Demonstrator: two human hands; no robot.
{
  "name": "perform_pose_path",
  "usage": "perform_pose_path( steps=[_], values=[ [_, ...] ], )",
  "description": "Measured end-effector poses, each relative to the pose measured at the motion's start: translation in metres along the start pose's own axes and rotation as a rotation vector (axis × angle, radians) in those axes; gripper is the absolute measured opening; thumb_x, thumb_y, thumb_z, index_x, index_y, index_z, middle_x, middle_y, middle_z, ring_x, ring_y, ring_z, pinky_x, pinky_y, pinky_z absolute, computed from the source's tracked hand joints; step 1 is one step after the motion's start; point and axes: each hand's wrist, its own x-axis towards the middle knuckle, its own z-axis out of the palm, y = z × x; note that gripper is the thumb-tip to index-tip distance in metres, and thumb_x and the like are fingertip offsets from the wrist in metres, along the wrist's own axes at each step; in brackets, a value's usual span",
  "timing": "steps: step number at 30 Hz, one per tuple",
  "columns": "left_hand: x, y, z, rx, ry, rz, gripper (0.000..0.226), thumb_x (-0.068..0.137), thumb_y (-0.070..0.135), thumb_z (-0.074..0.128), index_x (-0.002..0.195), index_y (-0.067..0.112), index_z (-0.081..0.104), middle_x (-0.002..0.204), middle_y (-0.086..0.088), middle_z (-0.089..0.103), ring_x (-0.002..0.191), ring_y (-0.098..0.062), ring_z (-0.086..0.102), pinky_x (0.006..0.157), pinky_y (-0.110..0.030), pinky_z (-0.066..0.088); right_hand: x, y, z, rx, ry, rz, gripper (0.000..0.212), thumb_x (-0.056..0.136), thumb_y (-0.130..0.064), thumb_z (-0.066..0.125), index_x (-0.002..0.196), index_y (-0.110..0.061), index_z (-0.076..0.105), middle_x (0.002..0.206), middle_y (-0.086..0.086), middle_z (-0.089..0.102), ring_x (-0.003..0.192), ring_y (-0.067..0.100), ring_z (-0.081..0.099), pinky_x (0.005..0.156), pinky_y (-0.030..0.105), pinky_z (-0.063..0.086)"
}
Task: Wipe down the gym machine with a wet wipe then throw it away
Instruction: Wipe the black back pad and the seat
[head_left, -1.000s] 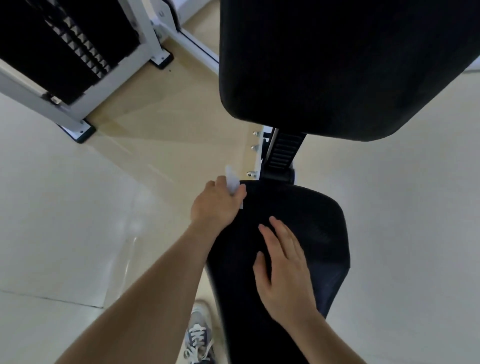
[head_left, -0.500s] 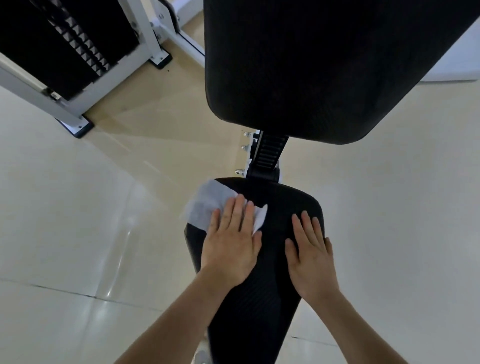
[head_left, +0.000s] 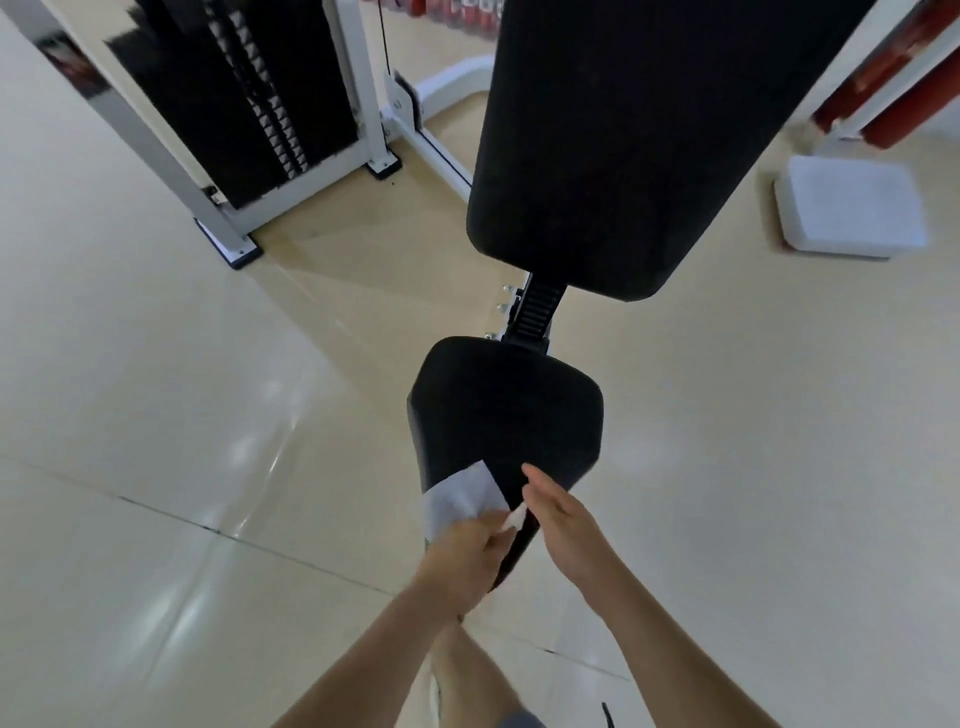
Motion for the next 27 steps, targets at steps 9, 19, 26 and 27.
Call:
perform_pose_path(
  steps=[9,19,26,27],
  values=[
    [-0.164,0.116,-0.038,-1.201,0.274,0.016,0.036,0.098,0.026,0.054,0.113,-0.005,0.064,0.110,-0.024,0.069,0.100,-0.037,0.067,0.088,-0.045,0.055,-0.187,-0.072,-0.040,0.193,-0.056,-0.230,0.030,0.094,-0.037,0.060,0.110,-0.014,0.070,0.106,0.006,0.073,0.102,0.027,0.067,0.080,0.032,0.054],
    [-0.323,0.262,-0.022,-1.089,0.130,0.328,0.031,0.092,0.021,0.057,0.111,0.000,0.068,0.110,-0.024,0.068,0.093,-0.037,0.068,0.079,-0.043,0.055,-0.376,-0.122,-0.149,0.214,0.035,-0.524,0.017,0.089,-0.024,0.068,0.087,-0.007,0.070,0.084,0.015,0.071,0.072,0.020,0.064,0.065,0.033,0.049],
    [-0.301,0.377,0.032,-0.963,0.402,0.473,0.025,0.098,0.023,0.054,0.097,0.006,0.072,0.100,-0.014,0.073,0.089,-0.031,0.068,0.079,-0.042,0.054,-0.407,-0.112,-0.287,0.237,0.096,-0.592,0.019,0.091,-0.021,0.067,0.091,-0.002,0.071,0.091,0.018,0.071,0.081,0.028,0.067,0.075,0.040,0.053],
    [-0.289,0.394,0.042,-0.911,0.451,0.486,0.026,0.098,0.026,0.054,0.092,0.009,0.072,0.097,-0.012,0.072,0.085,-0.030,0.066,0.078,-0.043,0.052,-0.406,-0.108,-0.310,0.299,0.088,-0.586,0.019,0.092,-0.018,0.064,0.094,-0.001,0.070,0.093,0.016,0.072,0.084,0.028,0.069,0.077,0.041,0.056]
  ],
)
